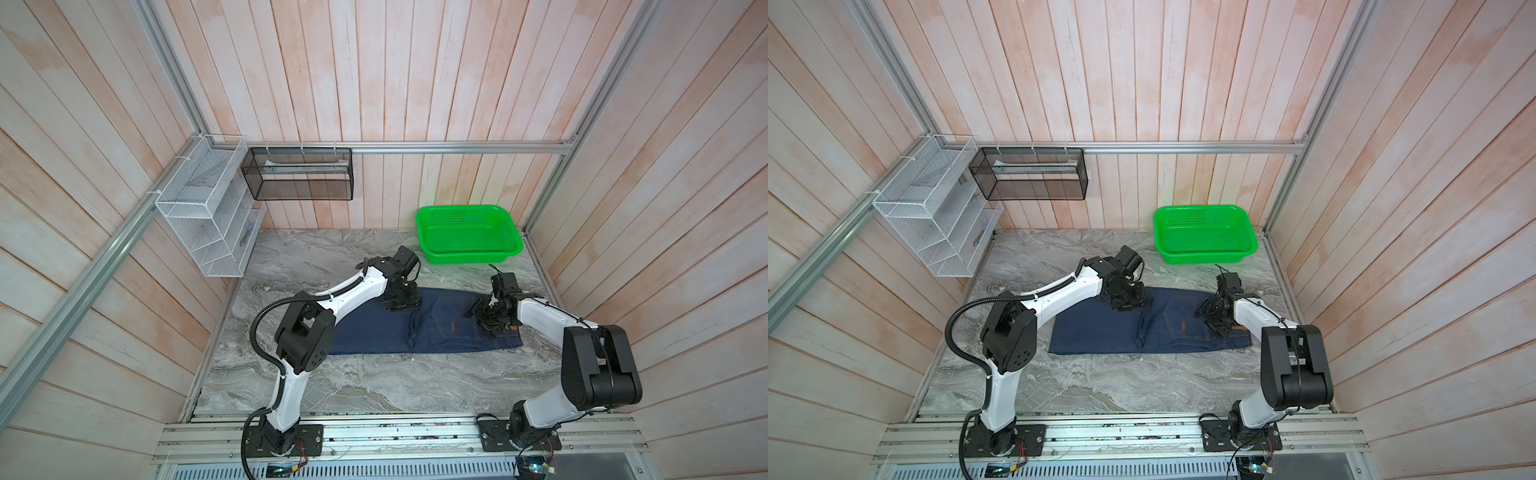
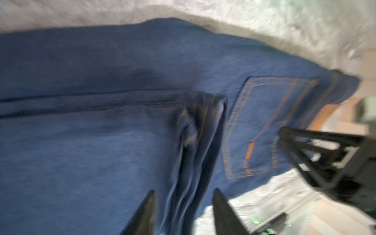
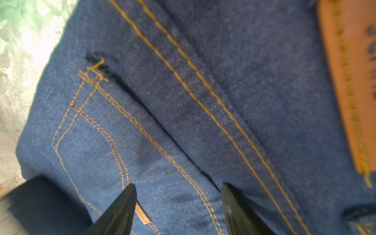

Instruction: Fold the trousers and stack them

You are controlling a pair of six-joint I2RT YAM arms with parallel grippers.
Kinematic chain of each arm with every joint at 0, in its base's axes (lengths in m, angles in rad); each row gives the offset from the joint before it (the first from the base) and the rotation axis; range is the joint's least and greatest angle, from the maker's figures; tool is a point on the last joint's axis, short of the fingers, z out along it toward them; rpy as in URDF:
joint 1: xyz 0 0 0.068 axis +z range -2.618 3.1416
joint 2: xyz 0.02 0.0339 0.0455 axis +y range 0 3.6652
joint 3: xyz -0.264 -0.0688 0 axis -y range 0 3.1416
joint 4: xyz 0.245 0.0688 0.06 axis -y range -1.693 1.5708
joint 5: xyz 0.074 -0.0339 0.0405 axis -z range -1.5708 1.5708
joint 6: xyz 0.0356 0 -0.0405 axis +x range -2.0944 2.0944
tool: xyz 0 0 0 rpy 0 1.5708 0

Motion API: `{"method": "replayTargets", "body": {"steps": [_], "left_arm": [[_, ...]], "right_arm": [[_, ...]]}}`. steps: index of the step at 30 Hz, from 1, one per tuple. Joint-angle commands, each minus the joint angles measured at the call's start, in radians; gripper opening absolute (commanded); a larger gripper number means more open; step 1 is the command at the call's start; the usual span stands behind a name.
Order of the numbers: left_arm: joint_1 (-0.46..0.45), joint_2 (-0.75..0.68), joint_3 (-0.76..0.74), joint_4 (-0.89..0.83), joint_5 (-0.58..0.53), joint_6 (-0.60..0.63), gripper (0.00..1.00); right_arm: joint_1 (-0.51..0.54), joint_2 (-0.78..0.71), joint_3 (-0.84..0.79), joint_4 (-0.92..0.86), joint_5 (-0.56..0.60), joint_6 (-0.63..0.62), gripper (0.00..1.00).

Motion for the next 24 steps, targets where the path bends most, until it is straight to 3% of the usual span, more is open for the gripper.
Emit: {"method": "replayTargets", "body": {"steps": [1, 5, 8, 13, 19, 24], "left_arm": [[-0.02, -0.066, 0.05, 0.075, 0.043, 0.007, 0.58], [-0.017, -0.178, 0.015, 0.094, -0.017, 0.004, 0.6], [0.03, -0.289, -0.108, 0.101, -0.074, -0.008, 0.6], [0.178, -0.49, -0.402, 0.119, -0.109, 0.013, 0.61], [0.377, -0.694, -0.649, 0.147, -0.096, 0.157, 0.72], [0.531, -0.718, -0.756, 0.163, -0.025, 0.307, 0.78]], "right_arm": [[-0.004, -0.023, 0.026, -0.041, 0.007, -0.022, 0.7], [0.025, -0.048, 0.057, -0.052, 0.025, -0.037, 0.7], [0.1, -0.051, 0.108, -0.067, 0.056, -0.053, 0.68], [0.257, -0.016, 0.2, -0.08, 0.113, -0.052, 0.66], [0.401, 0.071, 0.265, -0.073, 0.14, -0.034, 0.63], [0.462, 0.138, 0.277, -0.05, 0.117, -0.019, 0.59]]}}
